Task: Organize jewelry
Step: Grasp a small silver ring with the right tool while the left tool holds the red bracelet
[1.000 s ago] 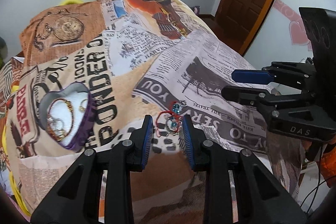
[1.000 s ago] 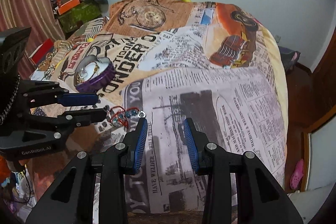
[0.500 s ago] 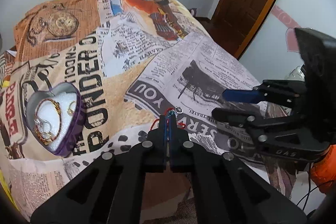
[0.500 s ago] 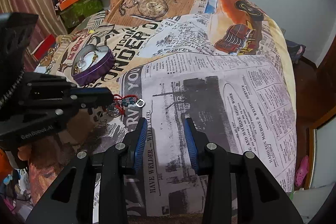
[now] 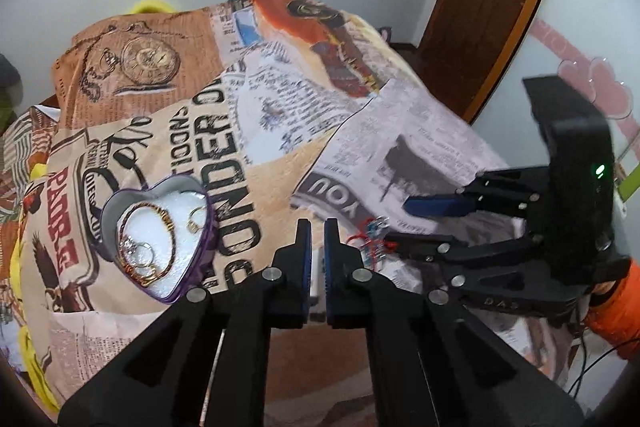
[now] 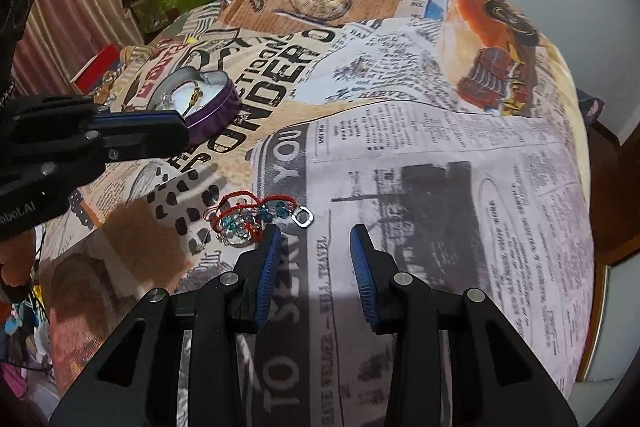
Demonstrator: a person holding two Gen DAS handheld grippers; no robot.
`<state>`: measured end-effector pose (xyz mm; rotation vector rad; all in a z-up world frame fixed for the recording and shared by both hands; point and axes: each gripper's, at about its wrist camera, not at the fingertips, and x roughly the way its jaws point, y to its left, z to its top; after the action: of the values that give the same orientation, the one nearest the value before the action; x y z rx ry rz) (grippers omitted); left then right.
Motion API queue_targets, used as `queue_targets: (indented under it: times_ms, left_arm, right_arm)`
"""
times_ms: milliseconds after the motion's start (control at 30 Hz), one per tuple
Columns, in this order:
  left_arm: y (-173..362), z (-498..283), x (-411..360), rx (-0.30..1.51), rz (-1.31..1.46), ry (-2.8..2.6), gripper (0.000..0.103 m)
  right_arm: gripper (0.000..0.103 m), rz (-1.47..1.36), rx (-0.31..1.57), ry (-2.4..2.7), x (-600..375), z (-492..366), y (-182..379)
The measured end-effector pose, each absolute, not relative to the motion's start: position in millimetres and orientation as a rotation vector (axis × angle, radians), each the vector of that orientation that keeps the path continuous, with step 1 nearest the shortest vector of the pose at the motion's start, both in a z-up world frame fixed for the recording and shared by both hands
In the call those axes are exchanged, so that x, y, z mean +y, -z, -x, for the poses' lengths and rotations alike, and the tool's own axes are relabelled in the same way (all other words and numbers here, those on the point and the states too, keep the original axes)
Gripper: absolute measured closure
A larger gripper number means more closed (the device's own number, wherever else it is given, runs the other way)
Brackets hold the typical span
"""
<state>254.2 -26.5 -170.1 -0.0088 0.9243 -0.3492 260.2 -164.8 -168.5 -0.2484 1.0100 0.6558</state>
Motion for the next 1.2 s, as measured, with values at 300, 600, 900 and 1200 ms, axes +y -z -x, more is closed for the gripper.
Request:
queue_targets:
  times_ms: [300, 600, 900, 1200]
  left_arm:
    - [184.2, -256.6, -20.4, 0.968, 0.035, 0.345, 0.099]
    - [175.8, -255.1, -40.4, 0.964, 0.027, 0.395, 0.08]
    - [188.4, -258.9, -72.1, 0.989, -0.028, 0.43, 0.08]
    - [188.0, -267.1, -67.3, 0.968, 0.023, 0.418, 0.103]
  right_arm:
    - [0.093, 0.281, 0.986, -0.688, -152.7, -261.4, 172.0]
    - [0.093, 0.224, 0.977, -0.662, -170.8, -257.5, 164.3]
    - [0.093, 0.185, 0.954, -0.63, -195.9, -250.9, 155.0]
    - [0.093, 0.164, 0.946, -0.628, -204.8, -246.2, 153.6]
